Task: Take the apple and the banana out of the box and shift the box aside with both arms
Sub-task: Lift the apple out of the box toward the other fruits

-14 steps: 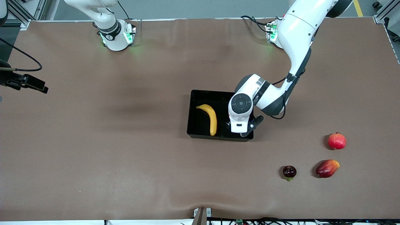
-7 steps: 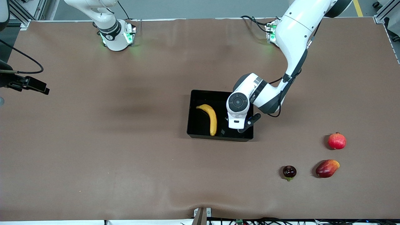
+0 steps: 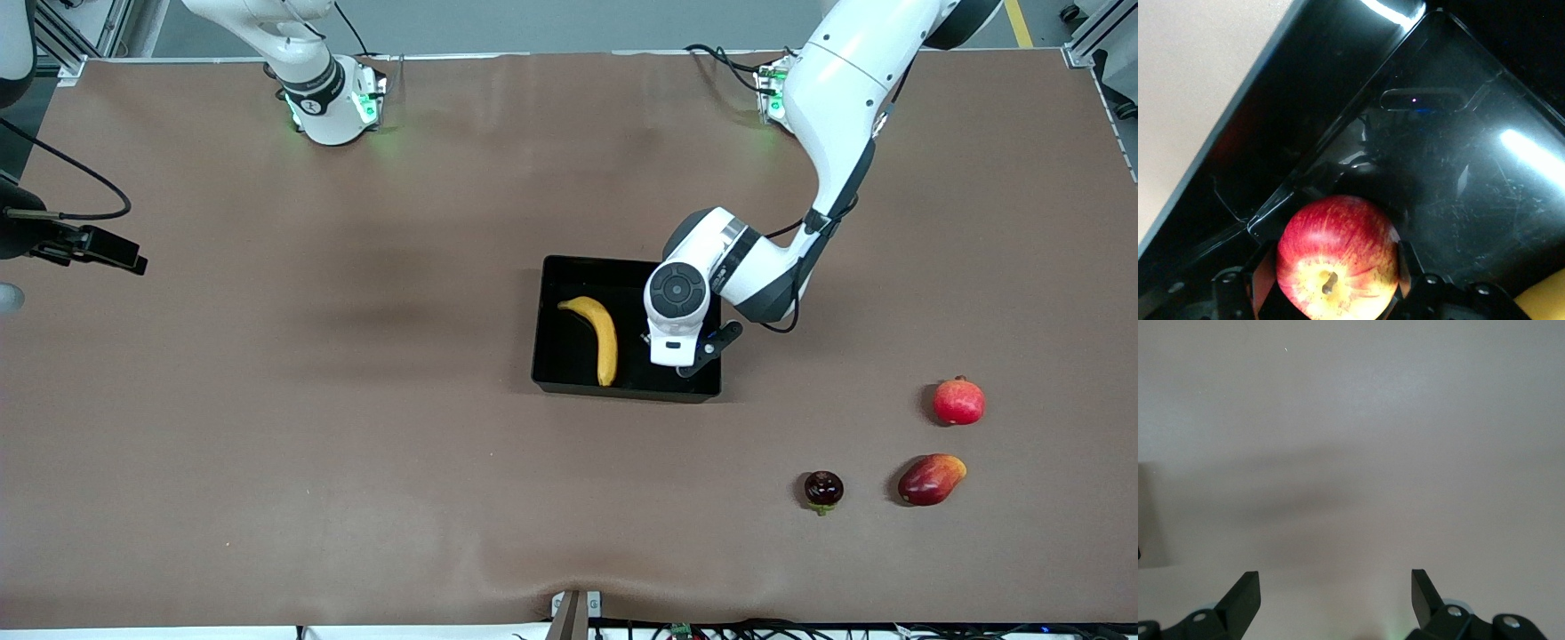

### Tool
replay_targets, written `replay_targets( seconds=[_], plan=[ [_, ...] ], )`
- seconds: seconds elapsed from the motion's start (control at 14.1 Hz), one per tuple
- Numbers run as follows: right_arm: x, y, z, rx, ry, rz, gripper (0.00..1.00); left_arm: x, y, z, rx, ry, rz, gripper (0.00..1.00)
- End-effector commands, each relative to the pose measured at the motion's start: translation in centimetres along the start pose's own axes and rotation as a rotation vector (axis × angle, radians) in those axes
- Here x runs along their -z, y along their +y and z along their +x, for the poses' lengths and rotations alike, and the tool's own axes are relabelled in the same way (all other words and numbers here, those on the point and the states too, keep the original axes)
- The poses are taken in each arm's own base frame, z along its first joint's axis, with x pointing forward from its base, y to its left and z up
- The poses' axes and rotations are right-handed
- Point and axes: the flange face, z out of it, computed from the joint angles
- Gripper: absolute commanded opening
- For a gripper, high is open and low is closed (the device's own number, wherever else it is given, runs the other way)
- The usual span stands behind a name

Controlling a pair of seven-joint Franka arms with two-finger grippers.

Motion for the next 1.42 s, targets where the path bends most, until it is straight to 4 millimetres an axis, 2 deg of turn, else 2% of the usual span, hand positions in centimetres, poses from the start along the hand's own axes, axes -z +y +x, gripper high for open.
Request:
replay_targets(
  seconds=[0.0,0.07,0.21,0.35,0.5,0.64,0.85,1.06,1.2,1.34],
  plan=[
    [0.1,-0.1,0.1,0.009,0.006,0.005,1.0,2.5,-0.3,-0.1,-0.027,0.044,-0.032,0.0],
    [0.1,-0.3,0.1,0.012,0.006,0.005,1.0,4.8,-0.3,-0.3,-0.049,0.06,-0.057,0.0],
    [-0.2,-0.2,0.2,0.01,0.001,0.005,1.0,10.1,-0.8,1.5,-0.063,0.086,-0.094,0.0],
    [-0.3,-0.2,0.3,0.01,-0.002,0.005,1.0,14.5,-1.4,3.2,-0.098,0.096,-0.091,0.0],
    [-0.3,-0.2,0.3,0.009,-0.002,0.005,1.0,17.5,-3.2,6.8,-0.125,0.1,-0.092,0.0],
    [-0.2,-0.2,0.2,0.009,-0.002,0.005,1.0,19.5,-6.2,11.0,-0.15,0.099,-0.12,0.0],
    [-0.2,0.1,0.3,0.004,-0.003,0.005,1.0,19.9,-10.9,17.6,-0.233,0.088,-0.108,0.0],
    [-0.1,-0.1,0.2,0.009,0.0,0.005,1.0,19.6,-14.0,21.8,-0.262,0.08,-0.111,0.0],
    [-0.1,-0.4,0.2,0.006,-0.002,0.004,1.0,18.1,-15.6,24.0,-0.298,0.059,-0.097,0.0],
    [-0.2,-0.8,0.2,0.006,0.0,0.005,1.0,15.4,-18.0,26.4,-0.344,0.017,-0.07,0.0]
  ],
)
